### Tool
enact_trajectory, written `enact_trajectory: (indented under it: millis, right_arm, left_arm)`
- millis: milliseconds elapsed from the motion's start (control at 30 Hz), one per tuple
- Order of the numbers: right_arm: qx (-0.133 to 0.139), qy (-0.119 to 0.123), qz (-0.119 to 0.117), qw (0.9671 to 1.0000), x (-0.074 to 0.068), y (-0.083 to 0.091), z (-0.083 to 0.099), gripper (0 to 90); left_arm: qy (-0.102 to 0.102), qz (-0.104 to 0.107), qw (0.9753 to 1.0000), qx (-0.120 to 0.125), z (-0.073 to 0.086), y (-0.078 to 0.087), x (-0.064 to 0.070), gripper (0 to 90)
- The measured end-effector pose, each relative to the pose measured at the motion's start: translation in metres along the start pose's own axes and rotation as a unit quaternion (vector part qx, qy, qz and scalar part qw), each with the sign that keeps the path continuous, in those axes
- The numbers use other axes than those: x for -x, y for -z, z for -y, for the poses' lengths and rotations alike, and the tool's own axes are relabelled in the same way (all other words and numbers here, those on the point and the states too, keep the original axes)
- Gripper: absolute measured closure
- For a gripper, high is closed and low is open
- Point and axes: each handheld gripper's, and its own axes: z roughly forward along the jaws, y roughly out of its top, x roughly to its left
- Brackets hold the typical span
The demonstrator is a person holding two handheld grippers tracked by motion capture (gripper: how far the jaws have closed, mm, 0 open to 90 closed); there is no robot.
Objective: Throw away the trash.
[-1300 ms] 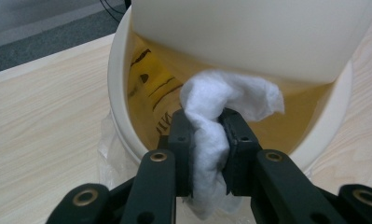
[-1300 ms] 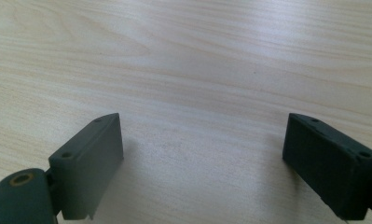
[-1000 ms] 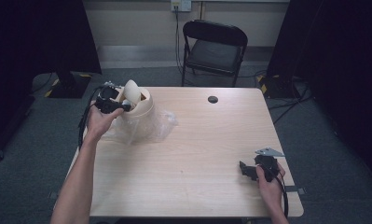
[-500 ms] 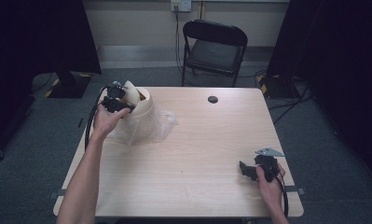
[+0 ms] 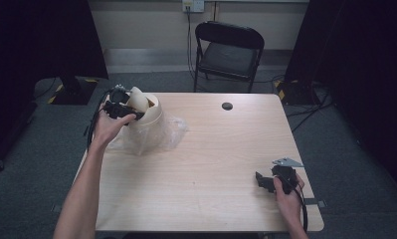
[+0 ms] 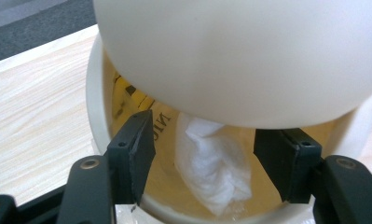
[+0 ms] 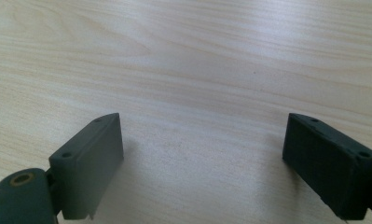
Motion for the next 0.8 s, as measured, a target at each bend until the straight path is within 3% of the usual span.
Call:
enact_trajectory:
  millis: [133, 267, 333, 467, 800]
  right_arm:
    - [0.000, 0.000, 0.000, 1.0000, 0.000, 0.000, 0.000, 11.4]
    - [0.000, 0.000, 0.000, 1.0000, 0.000, 0.000, 0.000, 11.3]
    - [0.000, 0.000, 0.000, 1.0000, 0.000, 0.000, 0.000, 11.3]
    - [0.000, 0.000, 0.000, 1.0000, 0.000, 0.000, 0.000, 11.3]
    - [0.000, 0.000, 0.000, 1.0000, 0.000, 0.000, 0.000, 11.3]
  left_arm:
    - [-0.004, -0.001, 1.0000, 0.009, 0.001, 0.006, 0.000, 40.2]
    - [-0.018, 0.005, 0.9996, 0.021, 0.001, 0.010, 0.003, 69.1]
    - [-0.019, 0.003, 0.9997, 0.015, 0.000, 0.008, 0.005, 73.8]
    - [-0.006, 0.000, 0.9998, 0.021, 0.000, 0.007, 0.004, 65.6]
    - [0.001, 0.002, 0.9983, 0.059, 0.014, 0.030, 0.005, 51.5]
